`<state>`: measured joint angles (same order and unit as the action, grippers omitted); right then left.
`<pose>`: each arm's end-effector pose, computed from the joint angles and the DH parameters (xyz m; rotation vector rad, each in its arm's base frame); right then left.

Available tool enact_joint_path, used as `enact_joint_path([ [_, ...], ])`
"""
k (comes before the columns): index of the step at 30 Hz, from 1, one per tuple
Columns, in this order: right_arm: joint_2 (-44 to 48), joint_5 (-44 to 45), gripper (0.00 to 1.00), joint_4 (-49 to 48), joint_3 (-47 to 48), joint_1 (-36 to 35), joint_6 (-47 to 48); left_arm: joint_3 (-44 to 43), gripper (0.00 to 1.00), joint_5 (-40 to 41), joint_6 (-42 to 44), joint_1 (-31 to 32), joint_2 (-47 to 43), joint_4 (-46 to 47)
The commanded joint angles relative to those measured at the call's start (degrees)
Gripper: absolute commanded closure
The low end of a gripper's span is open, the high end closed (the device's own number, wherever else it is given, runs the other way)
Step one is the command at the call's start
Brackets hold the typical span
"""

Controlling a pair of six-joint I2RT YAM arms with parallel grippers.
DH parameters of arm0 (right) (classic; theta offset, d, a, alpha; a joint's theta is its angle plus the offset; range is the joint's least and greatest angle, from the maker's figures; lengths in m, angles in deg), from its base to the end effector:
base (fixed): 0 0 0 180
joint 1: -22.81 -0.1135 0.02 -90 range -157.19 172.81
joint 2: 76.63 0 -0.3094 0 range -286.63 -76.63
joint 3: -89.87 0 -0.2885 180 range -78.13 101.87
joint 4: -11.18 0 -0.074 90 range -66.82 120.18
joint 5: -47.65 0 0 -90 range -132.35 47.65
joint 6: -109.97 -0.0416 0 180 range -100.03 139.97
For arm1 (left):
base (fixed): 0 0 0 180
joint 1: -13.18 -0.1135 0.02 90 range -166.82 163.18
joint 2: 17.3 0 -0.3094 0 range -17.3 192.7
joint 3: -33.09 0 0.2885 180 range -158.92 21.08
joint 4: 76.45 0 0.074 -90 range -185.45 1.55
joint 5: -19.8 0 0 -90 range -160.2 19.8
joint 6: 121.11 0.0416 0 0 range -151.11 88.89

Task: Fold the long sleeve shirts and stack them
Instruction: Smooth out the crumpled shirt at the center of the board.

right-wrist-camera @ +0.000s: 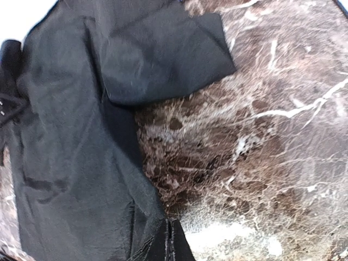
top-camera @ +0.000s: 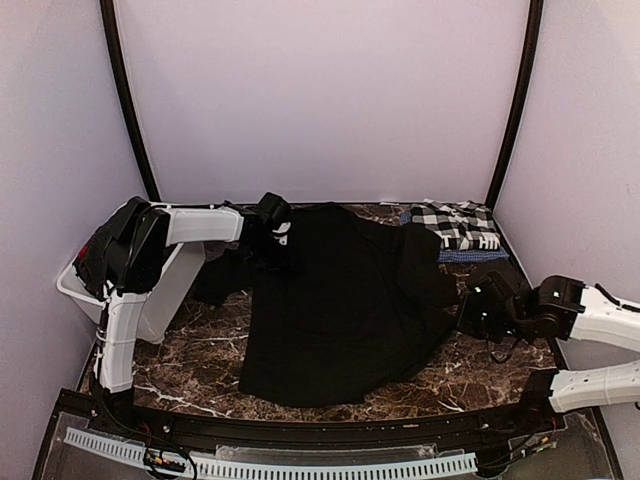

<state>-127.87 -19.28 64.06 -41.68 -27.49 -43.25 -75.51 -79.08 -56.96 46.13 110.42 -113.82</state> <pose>0.1261 0.1264 0.2480 0.4313 2.4295 0.3607 0.4542 -0.3020 0.1678 0.2258 2.6398 -0.5706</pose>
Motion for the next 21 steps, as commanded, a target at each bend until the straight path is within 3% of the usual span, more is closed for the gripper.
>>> enact_joint_path([
  [1, 3.76, 4.95, 0.96, 4.01, 0.60, 0.73, -1.94, -2.05, 0.62, -2.38, 0.80, 1.64, 3.65, -2.88],
  [8, 3.30, 6.94, 0.76, 1.91, 4.73, 0.82, 3.97, -6.38, 0.62, -3.41, 1.16, 5.63, 7.24, -4.07],
  [12, -0.40, 5.84, 0.59, -4.47, 7.42, 0.83, 10.67, -8.69, 0.60, -2.77, 1.49, 6.41, 7.67, -5.18],
  [14, -3.46, 3.89, 0.49, -8.36, 8.93, 1.09, 14.38, -10.96, 0.59, -1.66, 1.75, 6.42, 7.50, -7.56],
  [21, -18.06, -9.17, 0.31, -23.22, 14.58, 5.93, 24.66, -13.91, 0.49, 2.05, 1.44, 4.74, -0.14, -10.79],
])
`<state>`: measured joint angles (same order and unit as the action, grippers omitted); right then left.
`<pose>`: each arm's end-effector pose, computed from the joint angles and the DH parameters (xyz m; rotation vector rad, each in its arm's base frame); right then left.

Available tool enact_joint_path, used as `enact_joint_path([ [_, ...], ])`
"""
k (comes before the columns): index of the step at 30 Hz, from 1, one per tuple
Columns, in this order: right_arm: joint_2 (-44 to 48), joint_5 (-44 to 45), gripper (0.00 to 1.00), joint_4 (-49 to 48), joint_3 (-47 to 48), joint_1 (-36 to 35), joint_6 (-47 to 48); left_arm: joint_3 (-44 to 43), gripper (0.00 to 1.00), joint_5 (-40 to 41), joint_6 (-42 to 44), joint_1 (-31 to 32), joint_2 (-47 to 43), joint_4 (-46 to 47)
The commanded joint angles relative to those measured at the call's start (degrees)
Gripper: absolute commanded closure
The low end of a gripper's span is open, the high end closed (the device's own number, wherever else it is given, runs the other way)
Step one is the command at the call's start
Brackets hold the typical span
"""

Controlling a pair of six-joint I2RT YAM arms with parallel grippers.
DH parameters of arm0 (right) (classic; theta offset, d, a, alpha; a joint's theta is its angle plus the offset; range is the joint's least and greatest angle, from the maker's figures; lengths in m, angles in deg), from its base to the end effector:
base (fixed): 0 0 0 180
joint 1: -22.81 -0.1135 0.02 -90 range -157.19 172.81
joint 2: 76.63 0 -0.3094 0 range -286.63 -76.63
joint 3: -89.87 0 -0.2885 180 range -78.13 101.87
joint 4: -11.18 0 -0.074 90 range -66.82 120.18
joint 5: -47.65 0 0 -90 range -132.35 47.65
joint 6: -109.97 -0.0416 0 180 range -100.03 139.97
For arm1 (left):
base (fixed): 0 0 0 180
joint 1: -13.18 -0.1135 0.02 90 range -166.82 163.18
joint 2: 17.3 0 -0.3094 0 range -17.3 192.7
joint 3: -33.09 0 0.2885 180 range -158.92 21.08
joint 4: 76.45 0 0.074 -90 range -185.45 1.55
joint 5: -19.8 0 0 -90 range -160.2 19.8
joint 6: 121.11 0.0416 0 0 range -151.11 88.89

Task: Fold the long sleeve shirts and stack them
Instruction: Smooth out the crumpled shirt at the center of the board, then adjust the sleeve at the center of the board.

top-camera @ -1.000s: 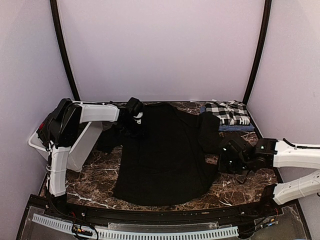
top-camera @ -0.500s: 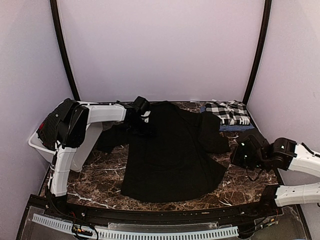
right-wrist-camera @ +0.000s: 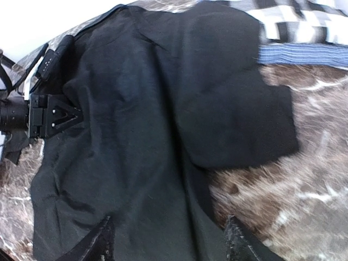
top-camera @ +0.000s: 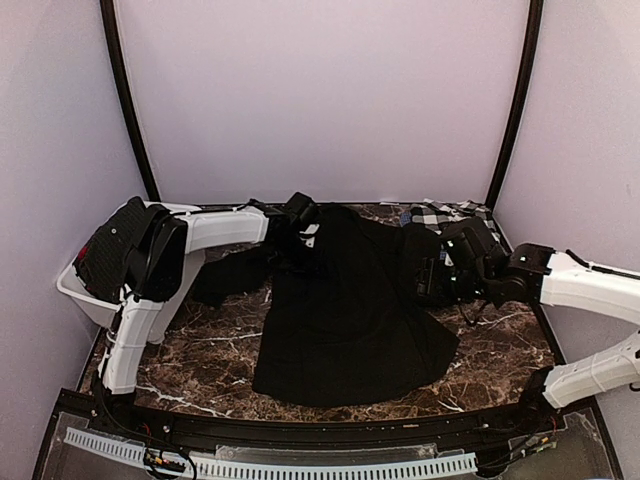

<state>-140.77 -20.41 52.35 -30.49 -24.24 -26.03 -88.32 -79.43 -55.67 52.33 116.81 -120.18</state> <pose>0.1826 0.1734 0.2887 0.1618 2.3202 0.3762 0.4459 -0.3716 0.1764 0.4023 2.6323 -0.6063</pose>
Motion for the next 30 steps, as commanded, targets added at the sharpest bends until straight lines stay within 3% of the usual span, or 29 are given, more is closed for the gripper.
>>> enact_joint_path([
  [1, -7.22, -9.48, 0.29, -13.40, 4.49, 3.31, 8.94, -0.11, 0.47, 3.48, 0.01, -1.98, -7.82, -4.32],
  [8, -19.36, -16.25, 0.02, -20.69, 12.99, 6.74, 14.07, 13.59, 0.42, 12.37, -2.27, -4.82, -22.46, -1.68],
  [19, -23.26, -19.08, 0.01, -25.76, 15.15, 9.23, 16.19, 35.41, 0.46, 22.25, -6.42, -10.53, -36.56, 2.38],
  [30, -15.70, -21.67, 0.01, -34.92, 8.69, 14.59, 15.95, 40.89, 0.47, 29.78, -9.10, -11.78, -31.87, 5.17],
])
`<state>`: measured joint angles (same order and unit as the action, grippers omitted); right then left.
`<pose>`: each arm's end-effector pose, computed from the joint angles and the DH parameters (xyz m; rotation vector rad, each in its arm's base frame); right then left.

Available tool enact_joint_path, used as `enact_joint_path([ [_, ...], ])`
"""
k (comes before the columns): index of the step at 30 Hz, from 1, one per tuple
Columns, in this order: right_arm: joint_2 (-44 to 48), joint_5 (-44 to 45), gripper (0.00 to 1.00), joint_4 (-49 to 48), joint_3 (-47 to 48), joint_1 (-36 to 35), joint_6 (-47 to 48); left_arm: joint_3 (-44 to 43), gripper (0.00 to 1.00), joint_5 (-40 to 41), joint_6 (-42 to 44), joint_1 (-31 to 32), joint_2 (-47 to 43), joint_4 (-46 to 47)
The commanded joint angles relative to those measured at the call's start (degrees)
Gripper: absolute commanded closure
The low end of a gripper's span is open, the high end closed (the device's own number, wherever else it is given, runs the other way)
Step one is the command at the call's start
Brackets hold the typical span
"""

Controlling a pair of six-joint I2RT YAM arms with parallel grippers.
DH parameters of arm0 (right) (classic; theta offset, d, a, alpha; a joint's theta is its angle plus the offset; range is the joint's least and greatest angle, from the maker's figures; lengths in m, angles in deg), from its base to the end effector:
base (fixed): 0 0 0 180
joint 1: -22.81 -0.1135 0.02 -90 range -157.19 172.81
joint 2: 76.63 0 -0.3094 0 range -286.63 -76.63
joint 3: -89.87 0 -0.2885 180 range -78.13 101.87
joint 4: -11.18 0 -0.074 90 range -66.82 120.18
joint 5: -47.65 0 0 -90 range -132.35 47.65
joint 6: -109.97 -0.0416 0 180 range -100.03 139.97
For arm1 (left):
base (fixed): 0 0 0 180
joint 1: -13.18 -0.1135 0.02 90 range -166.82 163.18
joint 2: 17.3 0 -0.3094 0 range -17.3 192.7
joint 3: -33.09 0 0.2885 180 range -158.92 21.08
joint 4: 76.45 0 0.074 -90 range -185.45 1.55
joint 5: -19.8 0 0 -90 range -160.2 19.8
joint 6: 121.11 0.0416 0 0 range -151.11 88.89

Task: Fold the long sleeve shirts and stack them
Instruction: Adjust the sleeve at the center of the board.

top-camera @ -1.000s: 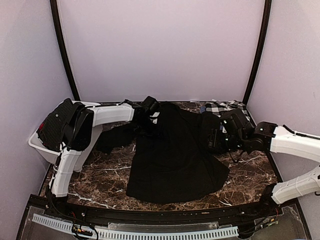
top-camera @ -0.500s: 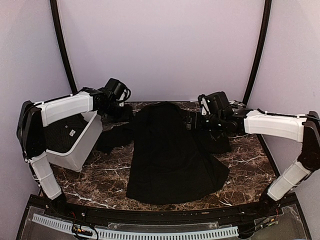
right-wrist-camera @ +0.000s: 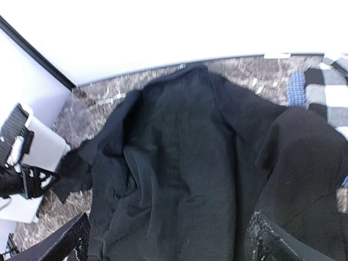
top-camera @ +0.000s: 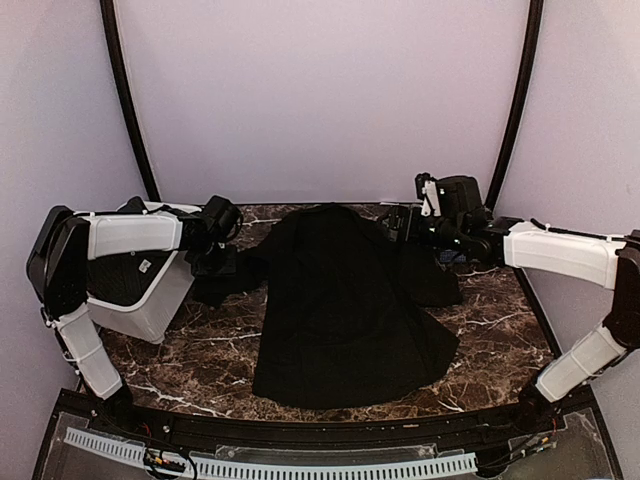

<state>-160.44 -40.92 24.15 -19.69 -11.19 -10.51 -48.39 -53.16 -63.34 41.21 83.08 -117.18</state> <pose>0.3081 0.2065 0.3031 -0.0482 2.0985 0.6729 0.3643 -0.1801 0.2262 -0.1962 2.5333 -0.0169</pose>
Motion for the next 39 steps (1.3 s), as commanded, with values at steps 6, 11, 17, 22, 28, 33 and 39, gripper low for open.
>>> enact_joint_path([
  [6, 10.10, -0.01, 0.01, -11.01, -5.20, 4.58, -1.63, 0.54, 0.41, 2.70, -1.38, -1.51, 5.38, 3.72],
  [11, 12.43, 1.38, 0.01, -7.43, -3.56, 6.34, 0.36, 2.41, 0.39, 1.05, -1.79, -2.49, 7.27, 5.45],
  [17, 14.23, 1.50, 0.01, -5.37, -2.15, 7.67, 3.97, 4.18, 0.42, -2.11, -2.45, -2.54, 9.41, 7.65],
  [22, 15.63, 0.97, 0.02, -4.68, -0.28, 7.85, 7.26, 4.52, 0.70, -5.50, -3.28, -2.61, 10.34, 9.03],
  [28, 15.88, -3.18, 0.05, -3.93, 1.76, 7.82, 8.54, 1.70, 1.00, -1.40, -2.63, -2.63, 8.33, 5.98],
  [33, 16.52, -10.37, 0.04, -7.85, 0.95, 7.81, 9.26, -4.12, 1.00, 2.34, 0.34, -2.57, 4.23, 2.63],
  [39, 16.84, -11.60, 0.01, -9.32, 1.12, 7.81, 7.61, -9.13, 1.00, 3.15, 5.20, -2.14, -0.65, 1.35],
])
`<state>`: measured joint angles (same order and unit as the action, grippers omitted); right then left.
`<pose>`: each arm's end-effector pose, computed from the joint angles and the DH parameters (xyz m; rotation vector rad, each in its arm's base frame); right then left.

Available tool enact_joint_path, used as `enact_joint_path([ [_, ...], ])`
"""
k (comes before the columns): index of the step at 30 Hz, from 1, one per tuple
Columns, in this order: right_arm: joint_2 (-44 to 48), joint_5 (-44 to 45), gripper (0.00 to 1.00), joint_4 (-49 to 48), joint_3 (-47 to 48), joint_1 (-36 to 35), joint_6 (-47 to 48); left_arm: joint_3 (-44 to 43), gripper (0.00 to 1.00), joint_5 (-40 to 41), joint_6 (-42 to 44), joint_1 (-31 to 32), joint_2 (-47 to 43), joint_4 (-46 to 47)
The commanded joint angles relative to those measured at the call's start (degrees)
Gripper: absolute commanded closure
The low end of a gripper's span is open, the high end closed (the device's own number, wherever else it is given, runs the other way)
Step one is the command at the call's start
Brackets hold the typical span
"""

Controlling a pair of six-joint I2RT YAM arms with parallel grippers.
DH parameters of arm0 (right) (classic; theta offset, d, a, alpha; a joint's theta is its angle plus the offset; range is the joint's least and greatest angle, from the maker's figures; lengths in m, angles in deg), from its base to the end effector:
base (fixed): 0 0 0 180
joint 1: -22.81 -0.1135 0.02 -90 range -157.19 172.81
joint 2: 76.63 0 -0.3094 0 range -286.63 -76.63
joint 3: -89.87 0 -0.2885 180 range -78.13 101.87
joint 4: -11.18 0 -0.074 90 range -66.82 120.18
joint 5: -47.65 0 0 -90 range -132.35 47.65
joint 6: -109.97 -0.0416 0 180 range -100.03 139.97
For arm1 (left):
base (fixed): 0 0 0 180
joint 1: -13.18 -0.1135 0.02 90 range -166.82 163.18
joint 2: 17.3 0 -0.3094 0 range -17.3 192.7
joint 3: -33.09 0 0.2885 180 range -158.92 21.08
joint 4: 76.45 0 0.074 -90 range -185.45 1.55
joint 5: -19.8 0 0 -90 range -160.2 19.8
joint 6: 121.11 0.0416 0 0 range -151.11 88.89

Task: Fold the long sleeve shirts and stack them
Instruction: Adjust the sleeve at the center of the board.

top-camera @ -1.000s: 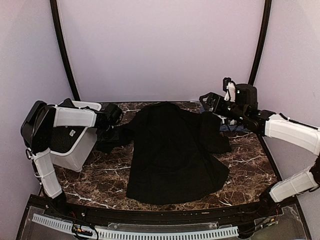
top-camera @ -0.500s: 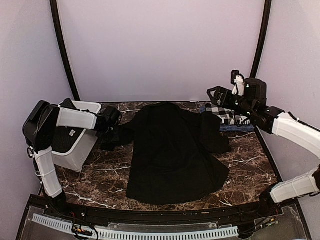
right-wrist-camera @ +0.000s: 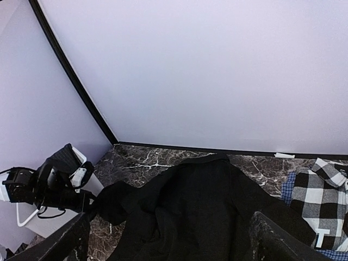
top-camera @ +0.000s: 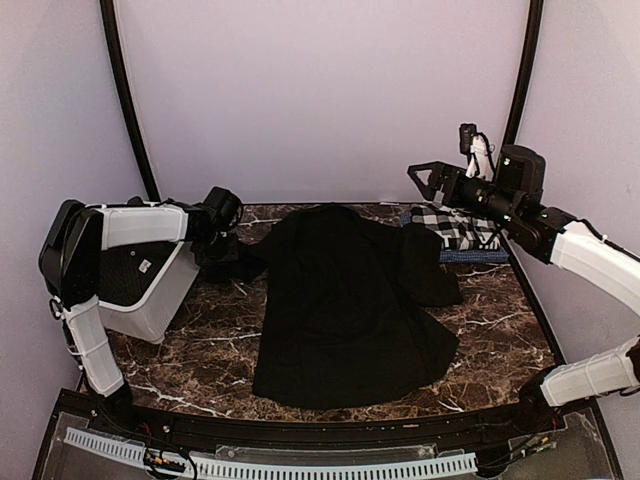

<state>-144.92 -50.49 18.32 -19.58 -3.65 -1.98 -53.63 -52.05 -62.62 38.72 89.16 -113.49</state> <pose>0.2736 0.1428 0.4025 -0.1787 1.7018 0.7537 0.4039 -0.1786 0.2178 -0.2478 2.4774 -0.0053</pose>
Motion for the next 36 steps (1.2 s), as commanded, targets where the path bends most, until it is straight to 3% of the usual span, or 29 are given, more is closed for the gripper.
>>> enact_joint_path([
  [1, 1.31, -1.64, 0.01, -3.53, 0.90, 0.27, -1.05, -4.31, 1.00, 2.56, 5.11, 0.73, -7.80, -2.24],
  [7, 2.42, -3.36, 0.01, -6.49, -1.41, 0.33, -1.68, -9.28, 1.00, 5.42, 8.91, 2.84, -11.20, -4.40],
  [13, 0.76, -7.31, 0.01, -6.59, -0.92, 0.27, -1.35, -11.27, 1.00, 11.32, 7.18, 3.11, -14.65, -7.82],
  [20, -0.43, -9.46, 0.02, -6.65, -0.65, 0.28, -1.25, -7.88, 1.00, 19.57, 3.63, 2.98, -20.12, -11.95],
  [36, -5.31, -13.98, 0.01, -7.64, 0.05, 0.14, -3.03, -4.31, 1.00, 24.64, 2.25, -1.44, -27.34, -16.30],
])
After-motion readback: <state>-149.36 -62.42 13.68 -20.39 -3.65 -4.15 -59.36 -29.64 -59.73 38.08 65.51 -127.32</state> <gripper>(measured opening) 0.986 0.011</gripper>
